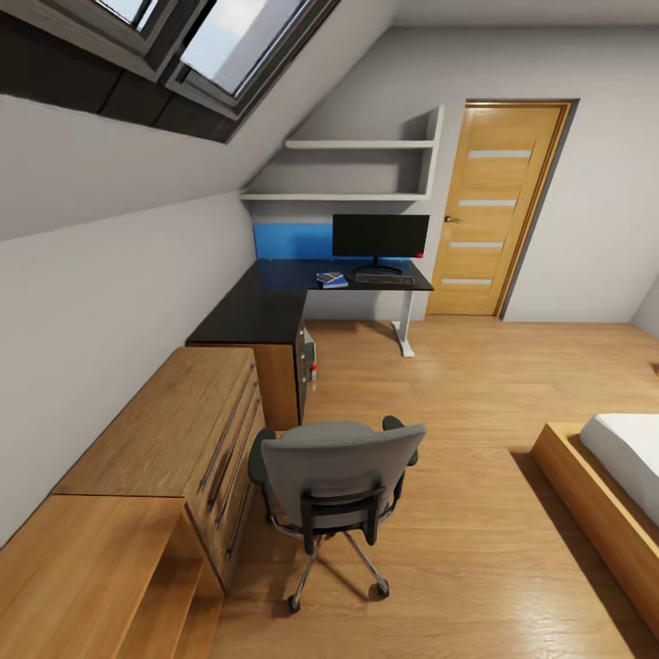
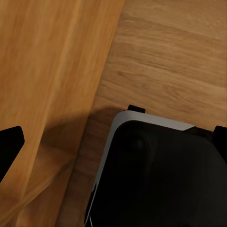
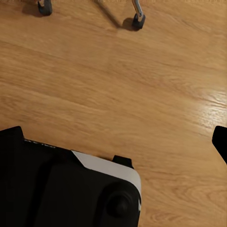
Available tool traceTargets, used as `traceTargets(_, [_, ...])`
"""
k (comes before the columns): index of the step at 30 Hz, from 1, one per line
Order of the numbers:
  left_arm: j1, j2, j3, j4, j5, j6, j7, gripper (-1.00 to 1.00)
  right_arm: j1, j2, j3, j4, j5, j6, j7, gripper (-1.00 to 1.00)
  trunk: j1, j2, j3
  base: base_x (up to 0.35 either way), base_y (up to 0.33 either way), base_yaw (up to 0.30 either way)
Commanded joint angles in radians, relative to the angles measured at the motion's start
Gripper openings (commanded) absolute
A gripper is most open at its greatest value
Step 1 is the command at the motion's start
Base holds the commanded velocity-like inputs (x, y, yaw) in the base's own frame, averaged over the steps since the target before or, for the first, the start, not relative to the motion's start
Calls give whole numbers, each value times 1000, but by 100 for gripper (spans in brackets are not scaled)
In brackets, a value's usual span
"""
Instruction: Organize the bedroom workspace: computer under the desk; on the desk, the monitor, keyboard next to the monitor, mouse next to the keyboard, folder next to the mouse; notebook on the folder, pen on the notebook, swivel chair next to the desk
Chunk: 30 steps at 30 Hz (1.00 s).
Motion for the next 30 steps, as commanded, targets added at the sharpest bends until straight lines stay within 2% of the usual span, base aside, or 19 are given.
traceTargets(1, [-1, 0, -9, -2, 3, -2, 8, 100, -1, 0, 9, 0, -9, -4, -2, 100, 4, -9, -5, 0, 0, 0])
traceTargets(2, [-1, 0, -9, -6, 3, -2, 8, 100, -1, 0, 9, 0, -9, -4, -2, 100, 8, -16, -8, 0, 0, 0])
traceTargets(3, [-1, 0, -9, -78, 2, 32, 12, 100, -1, -12, 7, -12, -5, -28, -2, 100, 12, -23, -11, 0, 0, 0])
traceTargets(9, [0, -1, -10, -200, -1, 273, 14, 100, -3, -68, 1, -141, -21, -34, -10, 100, 35, -65, -30, 0, 0, 0])
traceTargets(14, [-13, -17, -10, -263, -5, 352, 15, 100, -9, -87, -14, -195, -57, -30, -55, 100, 54, -100, -46, 0, 0, 0])
traceTargets(18, [-91, -33, -10, -273, -5, 399, 16, 100, -43, -88, -19, -212, -77, -28, -122, 100, 69, -128, -58, 0, 0, 0])
traceTargets(20, [-147, -44, -10, -276, -6, 431, 16, 100, -94, -88, -20, -217, -89, -27, -153, 100, 77, -142, -64, 0, 0, 0])
traceTargets(23, [-176, -48, -10, -276, -5, 439, 17, 100, -122, -90, -21, -216, -105, -25, -159, 100, 89, -163, -74, 0, 0, 0])
traceTargets(28, [-233, -50, -10, -273, -4, 448, 16, 100, -159, -92, -22, -214, -189, -23, -163, 100, 108, -198, -89, 0, 0, 0])
traceTargets(29, [-245, -51, -10, -270, -3, 449, 16, 100, -165, -96, -22, -214, -226, -23, -163, 100, 112, -205, -93, 0, 0, 0])
traceTargets(30, [-255, -50, -10, -259, -3, 447, 13, 100, -170, -107, -22, -212, -288, -25, -162, 100, 115, -212, -96, 0, 0, 0])
